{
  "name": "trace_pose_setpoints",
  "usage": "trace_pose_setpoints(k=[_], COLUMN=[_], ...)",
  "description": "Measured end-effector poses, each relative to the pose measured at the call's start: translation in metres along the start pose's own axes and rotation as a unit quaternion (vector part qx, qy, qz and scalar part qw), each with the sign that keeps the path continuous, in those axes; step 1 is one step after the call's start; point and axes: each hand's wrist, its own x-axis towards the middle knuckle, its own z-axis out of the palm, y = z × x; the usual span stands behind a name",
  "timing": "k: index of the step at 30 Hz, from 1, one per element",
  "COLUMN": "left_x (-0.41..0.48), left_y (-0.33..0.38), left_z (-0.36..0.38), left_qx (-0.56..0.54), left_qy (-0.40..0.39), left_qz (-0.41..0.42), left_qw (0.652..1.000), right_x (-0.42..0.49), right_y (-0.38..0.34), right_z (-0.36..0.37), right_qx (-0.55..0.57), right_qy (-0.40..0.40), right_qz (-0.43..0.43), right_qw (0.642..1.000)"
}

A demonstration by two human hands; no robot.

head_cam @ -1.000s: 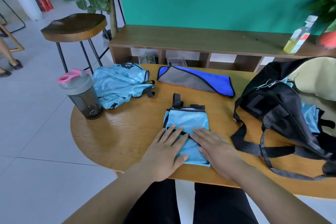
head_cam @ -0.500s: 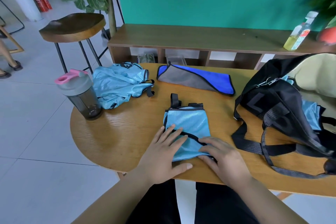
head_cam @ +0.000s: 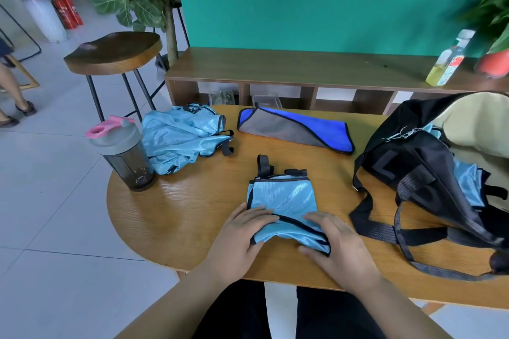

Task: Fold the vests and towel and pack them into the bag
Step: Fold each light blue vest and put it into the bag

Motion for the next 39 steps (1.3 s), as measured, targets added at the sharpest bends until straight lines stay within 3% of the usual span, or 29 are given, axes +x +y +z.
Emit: trace_pose_setpoints(k=[4,9,12,21,30,33,36,39], left_x=[0.001,0.009,0.021,0.038,0.042,0.041,0.039,0.04], left_y=[0.008,0.014,0.014,0.013,0.008,0.007,0.01,0.018], left_z=[-0.007,-0.002,0.0,0.002,0.007,0.009,0.009,0.016], left_qx=[-0.045,-0.136,-0.146,0.12,0.156,0.17,0.195,0.226], left_qy=[0.063,0.117,0.133,0.114,0.098,0.127,0.145,0.048], left_qz=[-0.05,-0.203,-0.239,-0.234,-0.253,-0.246,-0.173,-0.04], left_qw=[0.996,0.962,0.951,0.958,0.95,0.946,0.955,0.972], right_x=[0.003,0.027,0.047,0.066,0.08,0.083,0.083,0.083], right_y=[0.007,-0.004,-0.007,-0.012,-0.014,-0.012,-0.011,-0.013], right_z=[-0.004,-0.016,-0.012,0.005,0.008,0.008,0.01,0.01], right_qx=[0.059,0.176,0.165,0.037,-0.008,-0.016,-0.02,-0.022], right_qy=[0.031,0.03,0.025,0.102,0.081,0.06,0.058,0.065], right_qz=[0.072,0.206,0.234,0.305,0.367,0.381,0.384,0.385], right_qw=[0.995,0.962,0.958,0.946,0.927,0.922,0.921,0.92])
